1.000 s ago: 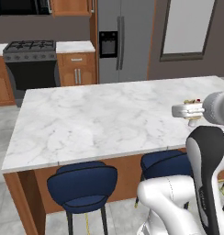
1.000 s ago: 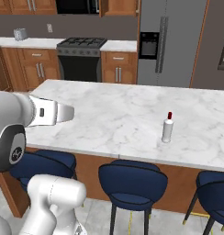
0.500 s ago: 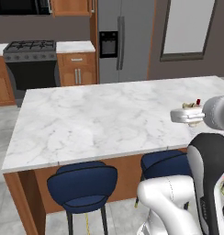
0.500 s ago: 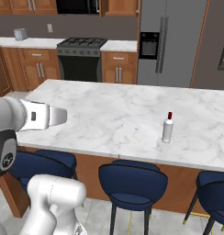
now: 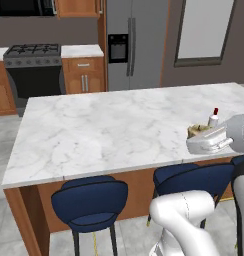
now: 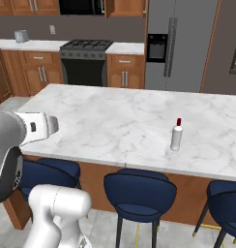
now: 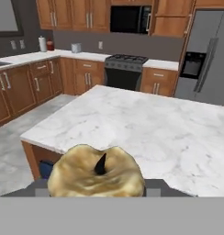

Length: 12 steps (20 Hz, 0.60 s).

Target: Get the candle and the liquor from the cabinet and move them to the dining counter.

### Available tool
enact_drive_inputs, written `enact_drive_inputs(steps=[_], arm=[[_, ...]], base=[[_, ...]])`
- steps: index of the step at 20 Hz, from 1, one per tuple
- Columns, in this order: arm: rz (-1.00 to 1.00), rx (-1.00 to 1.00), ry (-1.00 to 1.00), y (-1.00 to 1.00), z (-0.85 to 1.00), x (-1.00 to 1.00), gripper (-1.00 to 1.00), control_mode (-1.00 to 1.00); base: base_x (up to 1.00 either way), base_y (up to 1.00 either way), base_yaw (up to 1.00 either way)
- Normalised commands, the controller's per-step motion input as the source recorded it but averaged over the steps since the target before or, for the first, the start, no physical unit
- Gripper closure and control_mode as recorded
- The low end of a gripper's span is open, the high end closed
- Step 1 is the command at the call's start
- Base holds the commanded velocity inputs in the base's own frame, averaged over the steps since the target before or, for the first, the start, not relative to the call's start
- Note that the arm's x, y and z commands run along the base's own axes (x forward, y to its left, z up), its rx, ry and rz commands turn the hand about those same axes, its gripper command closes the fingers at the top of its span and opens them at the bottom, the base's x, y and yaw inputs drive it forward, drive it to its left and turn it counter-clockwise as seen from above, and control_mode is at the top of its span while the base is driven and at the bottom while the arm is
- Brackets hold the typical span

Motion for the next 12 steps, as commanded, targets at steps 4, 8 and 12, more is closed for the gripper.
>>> enact_drive_inputs(steps=[4, 8, 12], arm=[[0.47, 0.0, 0.0, 0.27, -0.25, 0.46, 1.0, -1.0], [0.35, -0.03, 0.0, 0.16, -0.23, 0.22, 1.0, -1.0], [0.27, 0.0, 0.0, 0.13, -0.25, 0.17, 1.0, -1.0]], base=[[0.0, 0.0, 0.0], [0.0, 0.0, 0.0], [0.0, 0.0, 0.0]])
